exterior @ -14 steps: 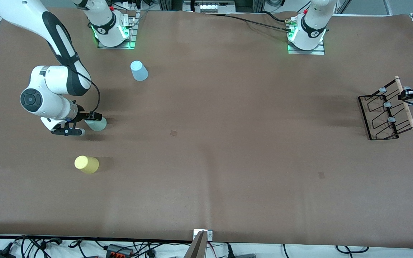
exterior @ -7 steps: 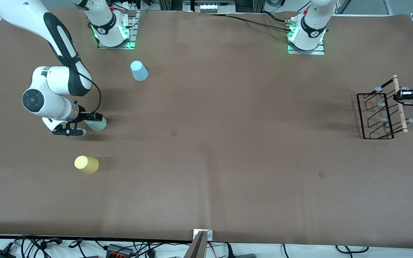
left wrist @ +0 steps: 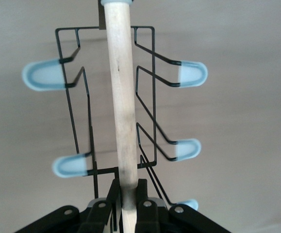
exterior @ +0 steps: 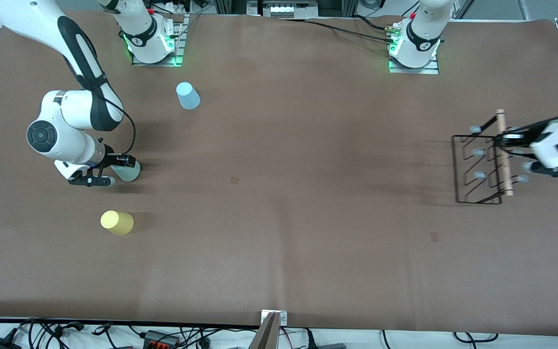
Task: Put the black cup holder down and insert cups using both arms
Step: 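Carry the rack with the left gripper while the right gripper lifts the cup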
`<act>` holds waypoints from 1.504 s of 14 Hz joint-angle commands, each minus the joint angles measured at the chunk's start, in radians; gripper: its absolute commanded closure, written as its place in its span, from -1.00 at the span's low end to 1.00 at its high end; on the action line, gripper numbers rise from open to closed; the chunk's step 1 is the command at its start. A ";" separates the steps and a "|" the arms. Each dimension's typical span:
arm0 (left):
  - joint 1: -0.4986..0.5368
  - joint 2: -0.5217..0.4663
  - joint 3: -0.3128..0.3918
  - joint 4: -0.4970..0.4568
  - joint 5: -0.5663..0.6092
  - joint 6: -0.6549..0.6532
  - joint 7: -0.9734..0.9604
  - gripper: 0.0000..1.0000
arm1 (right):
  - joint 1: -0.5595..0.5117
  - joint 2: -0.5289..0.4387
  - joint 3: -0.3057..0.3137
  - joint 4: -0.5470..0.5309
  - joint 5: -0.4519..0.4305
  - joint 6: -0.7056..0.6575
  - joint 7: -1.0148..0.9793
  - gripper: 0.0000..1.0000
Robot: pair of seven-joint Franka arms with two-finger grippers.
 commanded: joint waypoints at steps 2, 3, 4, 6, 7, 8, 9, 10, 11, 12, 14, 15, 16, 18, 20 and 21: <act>-0.127 0.045 -0.154 0.072 -0.057 -0.040 -0.239 0.99 | -0.003 -0.007 0.010 0.189 0.007 -0.227 -0.011 0.37; -0.190 0.082 -0.156 0.100 -0.073 -0.040 -0.302 0.99 | -0.003 -0.002 0.028 0.244 0.010 -0.282 -0.010 0.37; -0.248 0.119 -0.156 0.130 -0.076 -0.040 -0.356 0.99 | -0.005 0.001 0.050 0.289 0.010 -0.310 -0.010 0.37; -0.354 0.176 -0.156 0.177 -0.077 -0.027 -0.433 0.99 | 0.000 0.001 0.087 0.329 0.015 -0.313 -0.008 0.37; -0.405 0.199 -0.156 0.192 -0.077 0.000 -0.477 1.00 | 0.003 0.001 0.105 0.343 0.015 -0.313 0.002 0.37; -0.451 0.222 -0.155 0.194 -0.077 0.038 -0.538 1.00 | 0.006 0.001 0.116 0.352 0.015 -0.313 0.004 0.37; -0.492 0.245 -0.154 0.197 -0.076 0.074 -0.595 1.00 | 0.008 0.001 0.128 0.354 0.015 -0.313 0.006 0.37; -0.543 0.271 -0.153 0.201 -0.071 0.117 -0.650 1.00 | 0.014 0.003 0.136 0.354 0.015 -0.313 0.006 0.37; -0.586 0.298 -0.150 0.203 -0.067 0.149 -0.692 1.00 | 0.023 0.003 0.136 0.354 0.015 -0.313 0.007 0.37; -0.620 0.323 -0.145 0.206 -0.065 0.169 -0.714 1.00 | 0.037 0.003 0.138 0.355 0.015 -0.313 0.010 0.37; -0.675 0.375 -0.119 0.253 -0.062 0.220 -0.726 1.00 | 0.061 0.003 0.136 0.363 0.015 -0.313 0.012 0.37; -0.716 0.387 -0.098 0.270 -0.054 0.223 -0.743 1.00 | 0.072 0.003 0.136 0.365 0.015 -0.313 0.012 0.37; -0.764 0.398 -0.064 0.290 -0.036 0.223 -0.766 1.00 | 0.089 0.004 0.138 0.365 0.015 -0.313 0.010 0.37; -0.845 0.433 -0.026 0.345 -0.030 0.223 -0.833 1.00 | 0.110 0.019 0.136 0.365 0.000 -0.307 0.006 0.37; -0.867 0.459 -0.023 0.381 -0.027 0.223 -0.852 1.00 | 0.112 0.030 0.136 0.371 -0.002 -0.306 -0.011 0.37; -0.870 0.464 -0.023 0.382 -0.027 0.223 -0.852 1.00 | 0.114 0.036 0.136 0.371 0.000 -0.306 -0.010 0.37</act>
